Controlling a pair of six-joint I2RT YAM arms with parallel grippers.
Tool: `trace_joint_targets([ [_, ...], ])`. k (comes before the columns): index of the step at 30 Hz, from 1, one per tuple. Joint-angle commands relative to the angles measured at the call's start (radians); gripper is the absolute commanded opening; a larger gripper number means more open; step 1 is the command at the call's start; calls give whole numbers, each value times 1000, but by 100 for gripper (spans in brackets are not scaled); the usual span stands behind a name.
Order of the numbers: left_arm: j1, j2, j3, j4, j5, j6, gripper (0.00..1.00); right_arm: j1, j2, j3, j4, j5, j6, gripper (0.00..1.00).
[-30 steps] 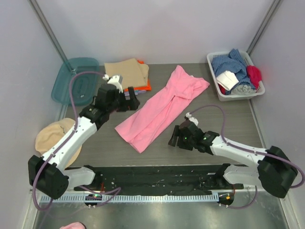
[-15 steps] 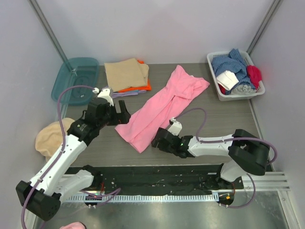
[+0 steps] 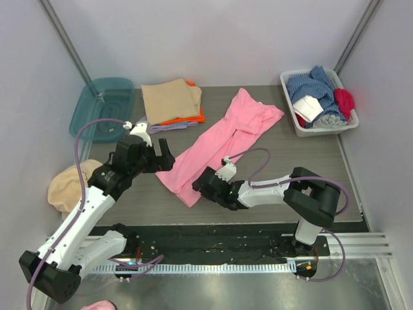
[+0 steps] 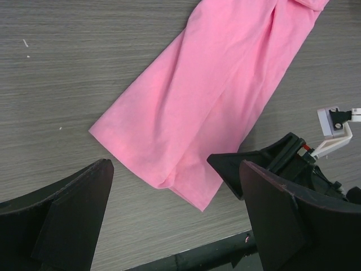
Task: Fold and stack the t-shirts
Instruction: Fold the tshirt
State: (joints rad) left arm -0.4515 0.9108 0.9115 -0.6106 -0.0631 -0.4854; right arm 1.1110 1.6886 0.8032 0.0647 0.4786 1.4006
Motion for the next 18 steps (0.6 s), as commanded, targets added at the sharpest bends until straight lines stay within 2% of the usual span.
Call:
trace_joint_targets([
  [1, -1, -38, -3, -12, -7, 16, 100, 6, 71, 31, 0, 14, 34, 57],
  [2, 0, -41, -9, -14, -7, 16, 100, 4, 75, 30, 0, 12, 38, 39],
  [5, -1, -52, -16, -20, -14, 16, 100, 6, 71, 10, -8, 3, 55, 15],
  [10, 0, -46, -23, -14, -10, 11, 100, 7, 4, -41, -54, 9, 67, 2],
  [18, 0, -4, -49, 18, 37, -2, 100, 10, -264, -180, -256, 54, 100, 1],
])
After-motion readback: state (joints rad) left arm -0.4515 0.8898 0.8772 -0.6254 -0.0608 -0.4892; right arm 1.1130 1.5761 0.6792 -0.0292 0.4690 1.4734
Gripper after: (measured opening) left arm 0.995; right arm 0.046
